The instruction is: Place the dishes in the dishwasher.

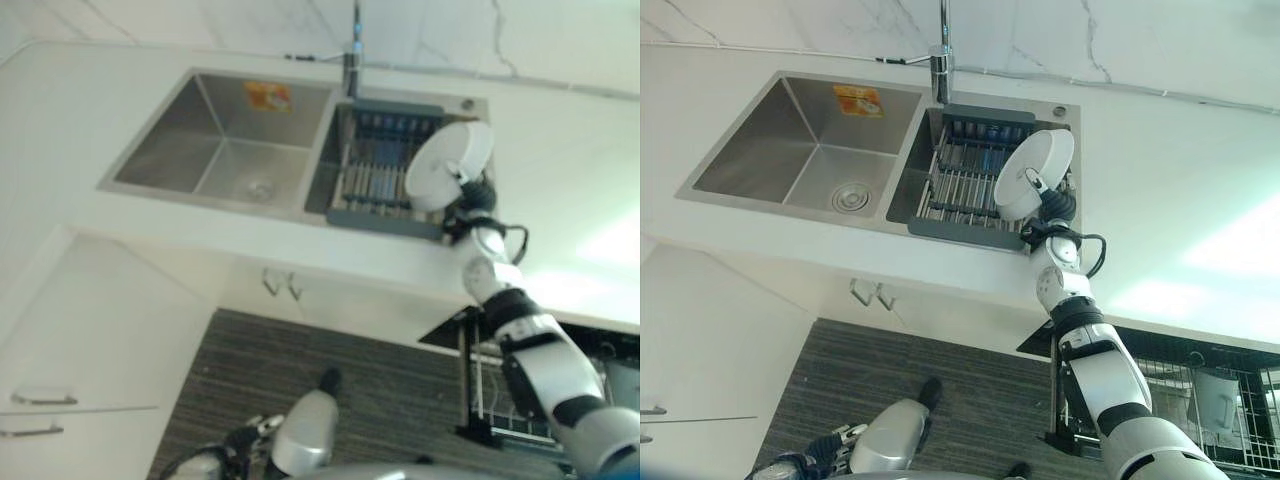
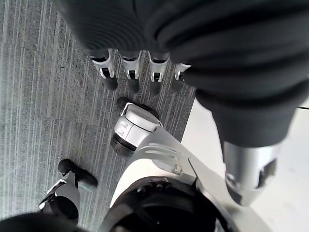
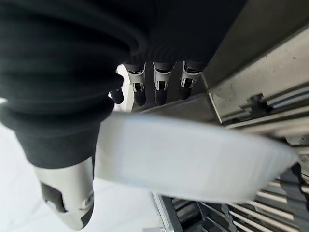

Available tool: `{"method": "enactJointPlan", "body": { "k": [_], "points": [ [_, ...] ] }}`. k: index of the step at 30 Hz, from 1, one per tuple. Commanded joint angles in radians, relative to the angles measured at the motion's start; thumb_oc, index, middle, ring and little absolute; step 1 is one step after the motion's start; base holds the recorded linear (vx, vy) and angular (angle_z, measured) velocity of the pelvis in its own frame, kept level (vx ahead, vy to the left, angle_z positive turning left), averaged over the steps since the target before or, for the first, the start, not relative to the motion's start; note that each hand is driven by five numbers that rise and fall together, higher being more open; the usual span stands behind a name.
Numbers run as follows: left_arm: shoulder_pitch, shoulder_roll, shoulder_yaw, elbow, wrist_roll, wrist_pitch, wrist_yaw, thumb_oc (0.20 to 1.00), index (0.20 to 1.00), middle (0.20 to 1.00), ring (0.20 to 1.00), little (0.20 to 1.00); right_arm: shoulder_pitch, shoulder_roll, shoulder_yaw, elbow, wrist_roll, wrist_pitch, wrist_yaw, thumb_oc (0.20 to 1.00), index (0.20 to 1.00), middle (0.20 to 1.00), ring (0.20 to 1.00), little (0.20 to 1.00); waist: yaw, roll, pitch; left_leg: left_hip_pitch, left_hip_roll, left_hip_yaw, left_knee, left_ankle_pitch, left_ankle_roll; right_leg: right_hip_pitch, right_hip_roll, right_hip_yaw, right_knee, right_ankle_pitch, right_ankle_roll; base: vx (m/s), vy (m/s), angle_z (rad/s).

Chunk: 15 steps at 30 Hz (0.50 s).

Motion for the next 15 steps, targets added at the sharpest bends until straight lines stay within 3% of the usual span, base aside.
{"method": "enactJointPlan", "body": {
  "k": [1,11,12,14,15],
  "points": [
    [-0.01,0.04,-0.045,0.025,-0.008,-0.009,-0.012,1.0,1.0,1.0,1.0,1.0,-0.059,-0.077,0.047,-0.014,-0.022,-0.023,0.025,1.0,1.0,1.0,1.0,1.0,0.037,0.024,-0.043,0.041,0.077,0.009,-0.096,0.03,-0.039,-0.008,-0.042,0.033,0.058,0.062,0.051,0.0,0.0,0.0],
    [-0.037,0.06,-0.04,0.021,-0.027,0.018,-0.017,1.0,1.0,1.0,1.0,1.0,-0.126,-0.103,0.045,0.015,-0.017,-0.02,0.027,1.0,1.0,1.0,1.0,1.0,0.057,0.013,-0.013,-0.003,0.066,-0.008,-0.08,0.032,-0.036,-0.027,-0.047,0.033,0.052,0.078,0.055,0.0,0.004,0.04],
    [-0.04,0.061,-0.04,0.02,-0.035,0.018,-0.017,1.0,1.0,1.0,1.0,1.0,-0.133,-0.107,0.047,0.019,-0.014,-0.026,0.025,0.495,0.495,0.495,0.495,0.495,0.058,0.012,-0.008,-0.008,0.065,-0.008,-0.077,0.031,-0.035,-0.029,-0.049,0.033,0.054,0.079,0.056,0.0,0.0,0.0],
    [-0.041,0.062,-0.036,0.015,-0.042,0.021,-0.018,1.0,1.0,1.0,1.0,1.0,-0.137,-0.108,0.045,0.018,-0.017,-0.034,0.01,0.2,0.2,0.2,0.2,0.2,0.059,0.011,-0.004,-0.013,0.065,-0.007,-0.075,0.031,-0.034,-0.033,-0.05,0.034,0.055,0.081,0.056,0.0,0.0,0.0],
    [-0.043,0.062,-0.037,0.016,-0.046,0.019,-0.02,1.0,1.0,1.0,1.0,1.0,-0.142,-0.108,0.042,0.023,-0.017,-0.04,0.006,0.2,0.2,0.2,0.2,0.2,0.061,0.011,-0.003,-0.017,0.064,-0.008,-0.072,0.031,-0.034,-0.034,-0.051,0.033,0.055,0.082,0.056,0.0,0.0,0.0]
  ]
}}
